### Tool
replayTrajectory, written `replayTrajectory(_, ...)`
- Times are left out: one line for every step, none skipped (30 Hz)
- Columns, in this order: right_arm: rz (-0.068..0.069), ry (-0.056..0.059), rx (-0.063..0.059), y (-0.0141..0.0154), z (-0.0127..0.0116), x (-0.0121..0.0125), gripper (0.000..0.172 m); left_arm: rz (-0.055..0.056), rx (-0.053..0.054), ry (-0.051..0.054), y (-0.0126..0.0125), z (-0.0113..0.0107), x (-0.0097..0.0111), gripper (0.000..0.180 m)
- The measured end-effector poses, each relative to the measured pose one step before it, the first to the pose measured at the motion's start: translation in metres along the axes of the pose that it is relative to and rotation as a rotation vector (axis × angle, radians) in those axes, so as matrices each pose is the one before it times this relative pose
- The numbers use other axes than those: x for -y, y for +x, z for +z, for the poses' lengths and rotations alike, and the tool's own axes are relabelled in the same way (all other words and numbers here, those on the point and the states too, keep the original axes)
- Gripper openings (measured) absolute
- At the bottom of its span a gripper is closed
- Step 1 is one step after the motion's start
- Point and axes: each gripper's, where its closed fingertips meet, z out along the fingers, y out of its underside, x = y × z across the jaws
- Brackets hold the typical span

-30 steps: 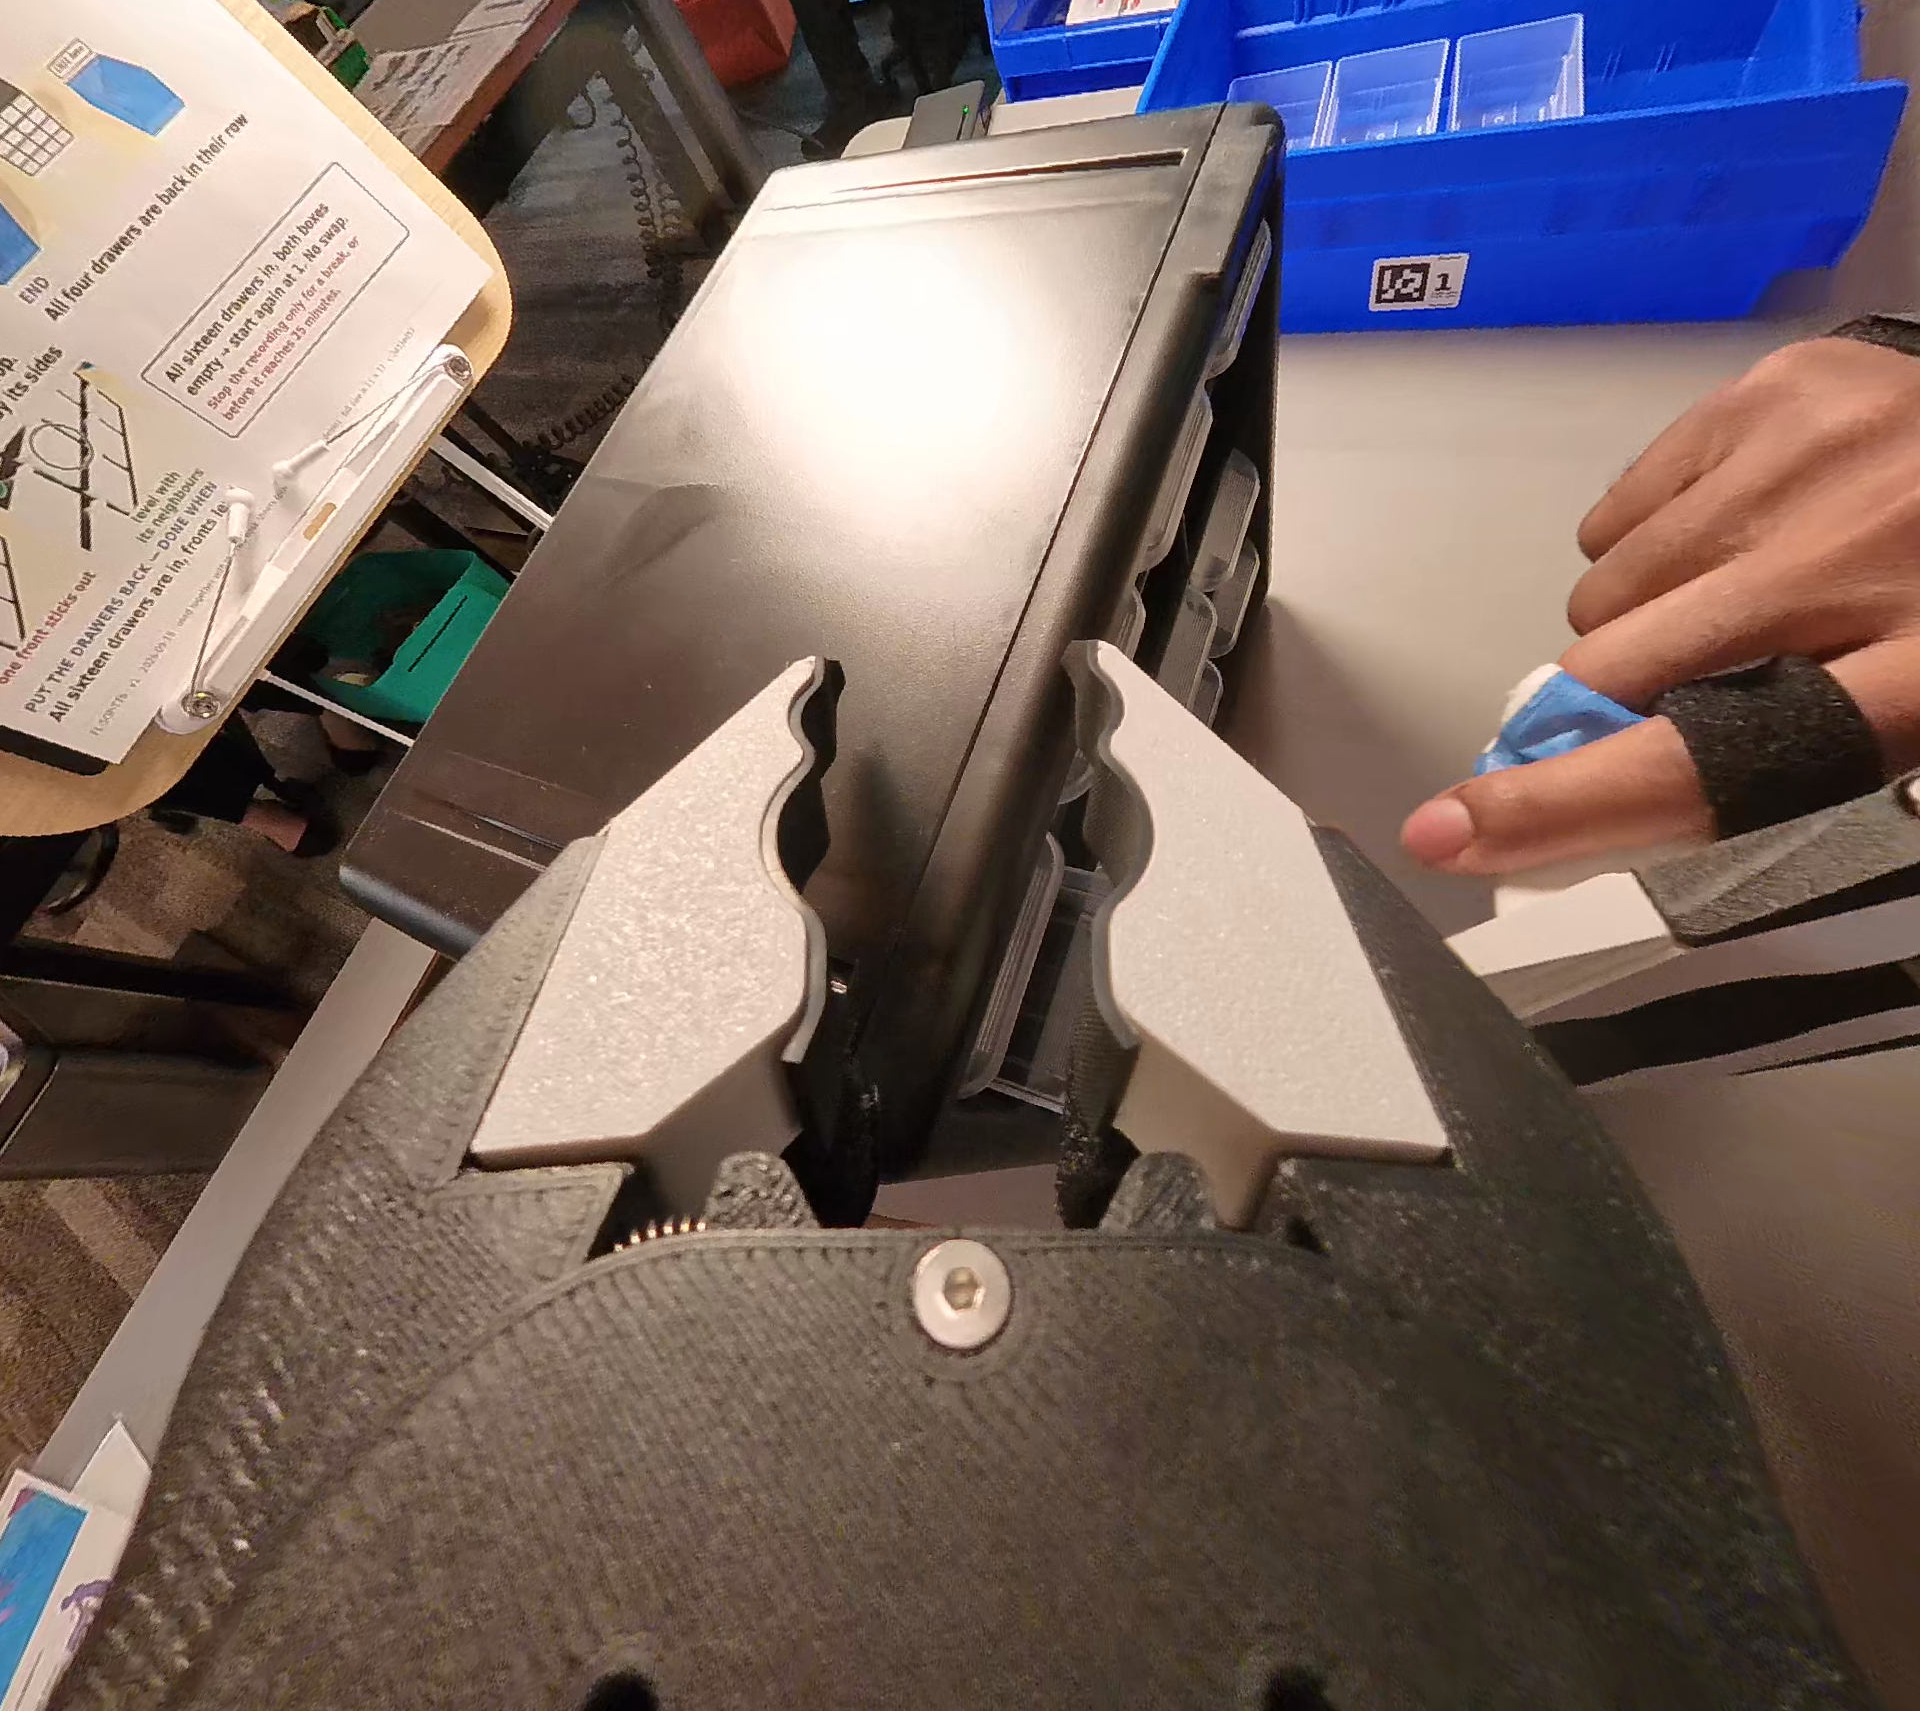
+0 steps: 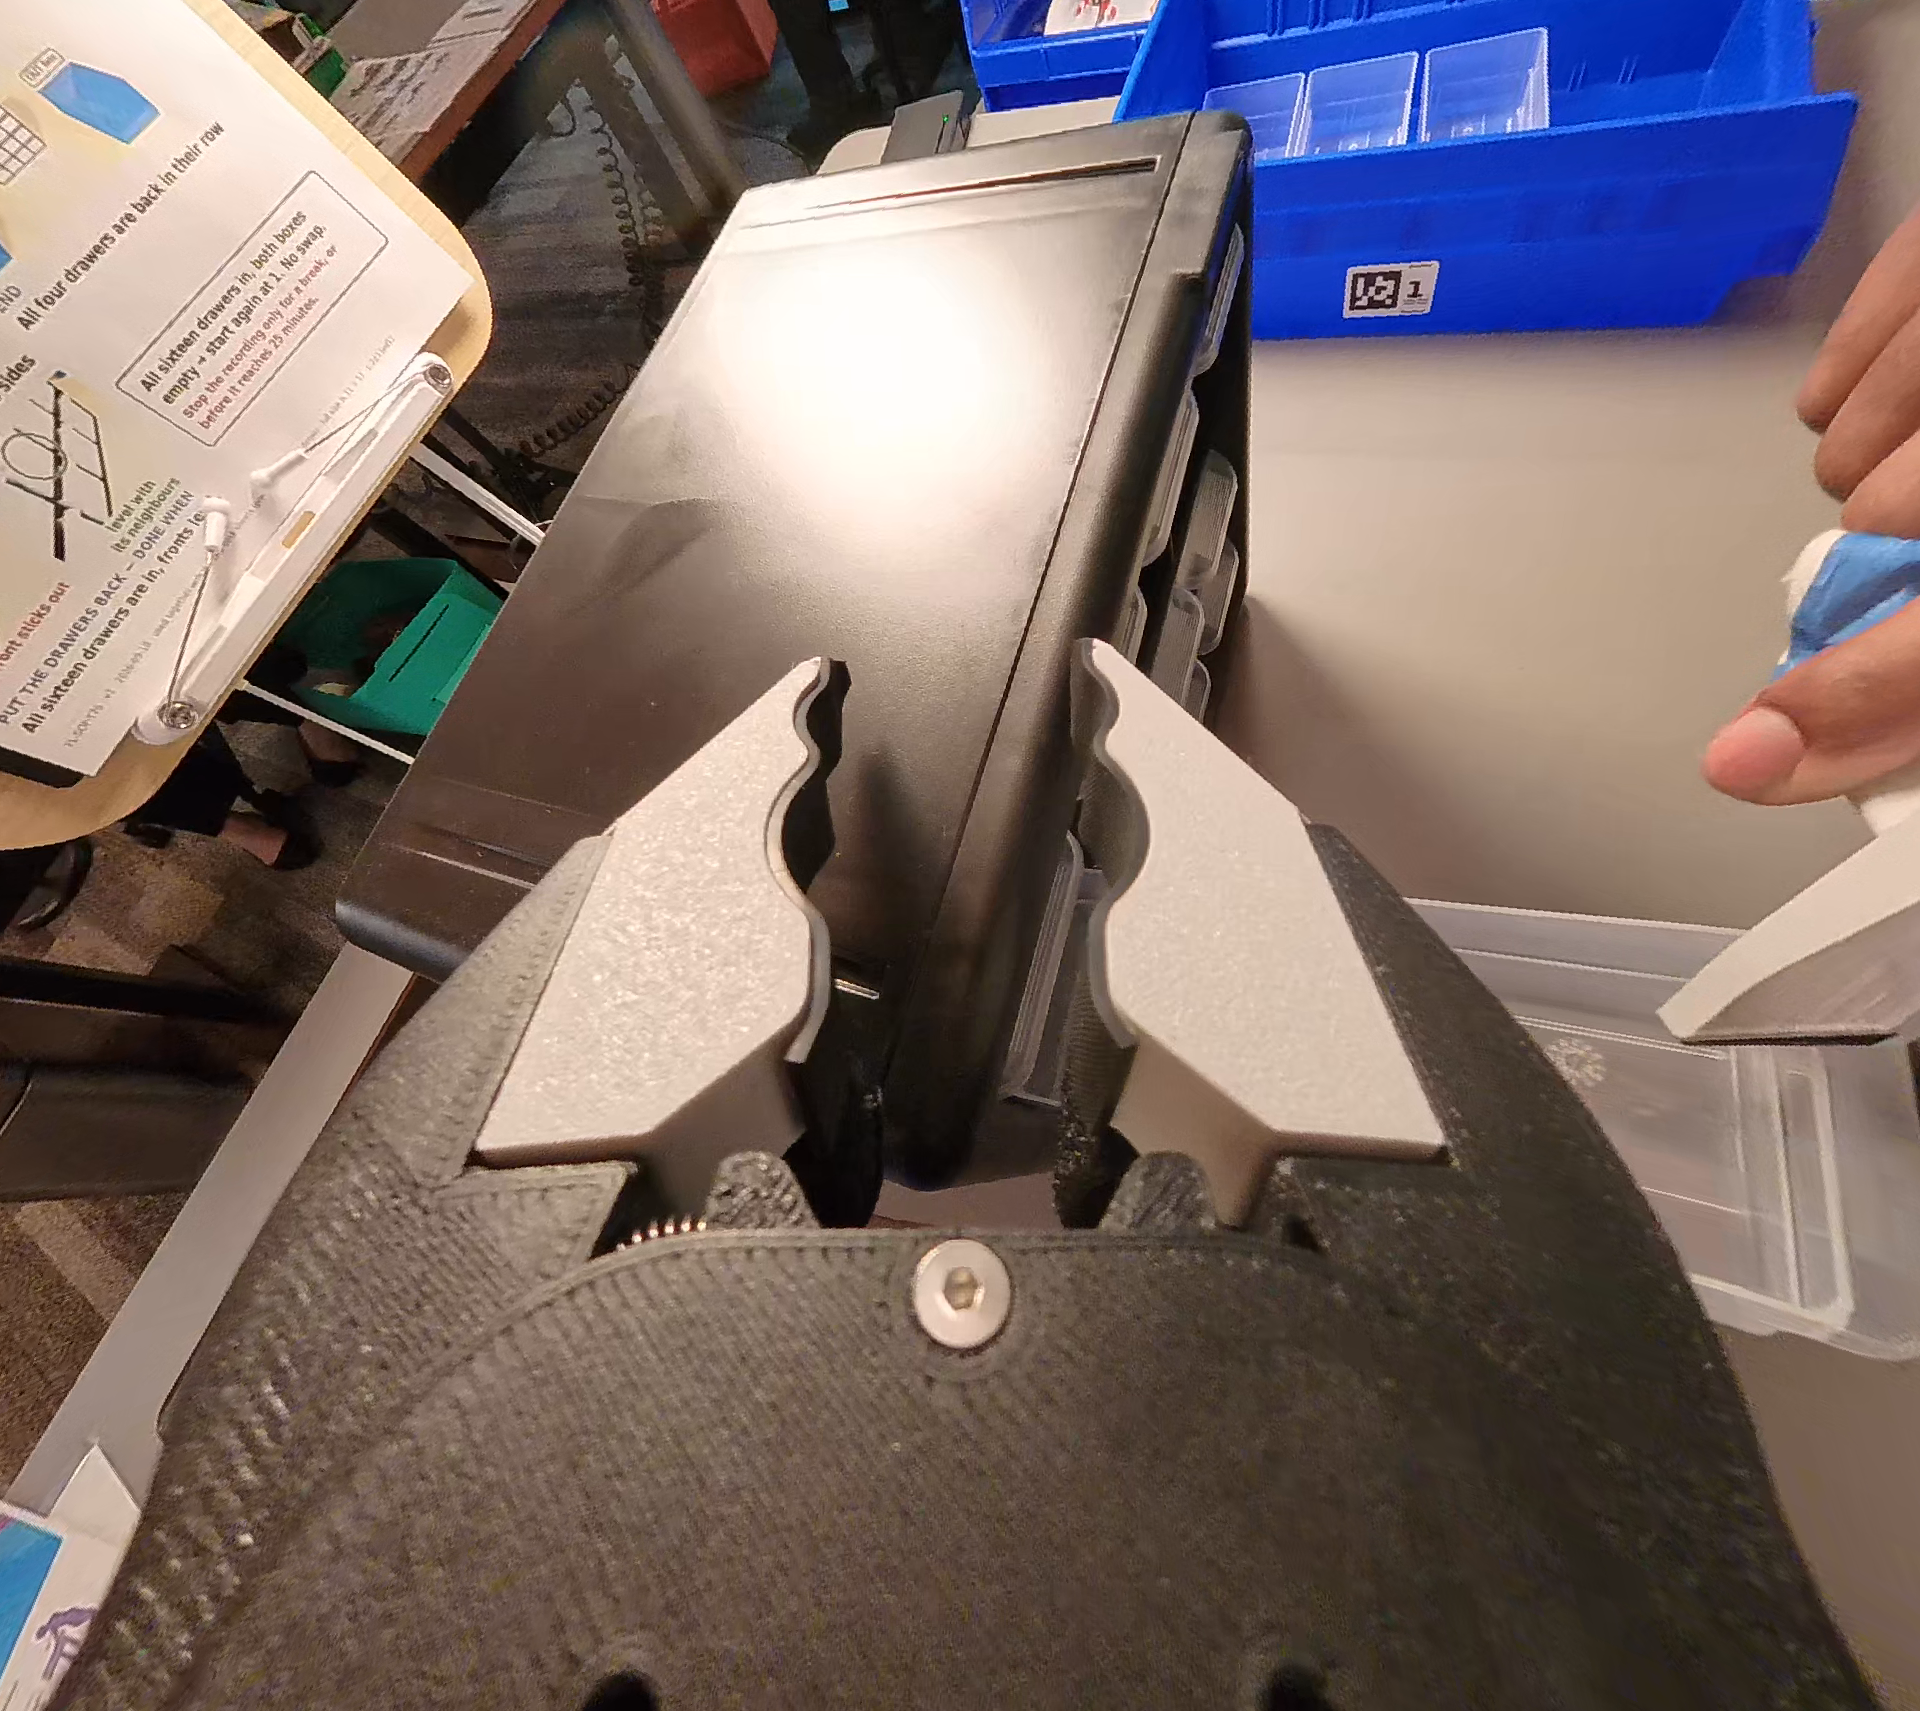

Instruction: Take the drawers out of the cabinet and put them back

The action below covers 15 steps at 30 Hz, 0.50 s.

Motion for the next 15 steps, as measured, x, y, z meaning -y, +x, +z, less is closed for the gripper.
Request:
replayTrajectory(0.0243,0.0083,0.0106,0.00287,-0.00158,0.00208,0.026,0.0004,0.0001,-0.0002,0.00007,0.00006,-0.00006,0.044)
replayTrajectory(0.0242,0.0085,0.0114,0.00287,-0.00146,0.00154,0.025,-0.0001,-0.0001,0.0002,-0.00002,-0.0001,-0.00006,0.044)
replayTrajectory(0.023,0.0086,0.01,0.00279,-0.00176,0.00113,0.025,-0.0002,-0.0002,0.0004,-0.00004,0.0,0.00001,0.044)
replayTrajectory(0.0215,0.0096,0.0073,0.00293,-0.00194,0.00107,0.024,0.0001,0.0,0.0002,0.00012,-0.00004,0.00004,0.044)
replayTrajectory(0.0211,0.0103,0.0052,0.00292,-0.00208,0.00083,0.023,0.0003,0.0002,-0.0002,0.00003,0.00001,0.00002,0.044)
replayTrajectory(0.022,0.0101,0.0067,0.00268,-0.00199,0.00047,0.023,0.0003,0.0001,-0.0002,-0.00001,0.00004,-0.00011,0.044)
replayTrajectory(0.0223,0.0123,0.0101,0.00247,-0.00164,0.0001,0.02,0.0,-0.0002,0.0002,-0.00005,-0.00001,-0.00002,0.044)
replayTrajectory(0.0205,0.0154,0.0133,0.00255,-0.00146,-0.00004,0.02,-0.0004,-0.0004,0.0003,-0.00004,-0.00006,0.00007,0.044)
replayTrajectory(0.0183,0.0169,0.0155,0.00274,-0.00133,0.00009,0.02,0.0001,0.0001,-0.0001,0.00003,0.0001,0.00006,0.044)
replayTrajectory(0.0191,0.0184,0.0137,0.00395,-0.00163,0.00086,0.019,0.0004,0.0004,-0.0005,0.00002,0.00004,-0.00011,0.044)
replayTrajectory(0.0189,0.0196,0.01,0.00503,-0.00161,0.002,0.019,-0.0002,0.0004,-0.0002,-0.00004,-0.00002,-0.00003,0.044)
replayTrajectory(0.0118,0.0201,0.0058,0.00527,-0.00162,0.00314,0.019,-0.0007,0.0001,0.0005,-0.00005,0.00001,0.00002,0.044)
replayTrajectory(0.003,0.0158,0.0047,0.00414,-0.00109,0.00348,0.019,-0.0004,0.0001,0.0006,-0.00003,-0.00006,0.00001,0.044)
replayTrajectory(-0.0029,0.0119,0.0032,0.00303,-0.00084,0.00385,0.019,-0.0002,0.0005,0.0002,0.00003,0.00004,0.00007,0.044)
replayTrajectory(-0.0056,0.004,-0.0021,0.00289,-0.00037,0.00327,0.019,-0.0002,0.0006,-0.0002,-0.00008,-0.00001,-0.00002,0.044)
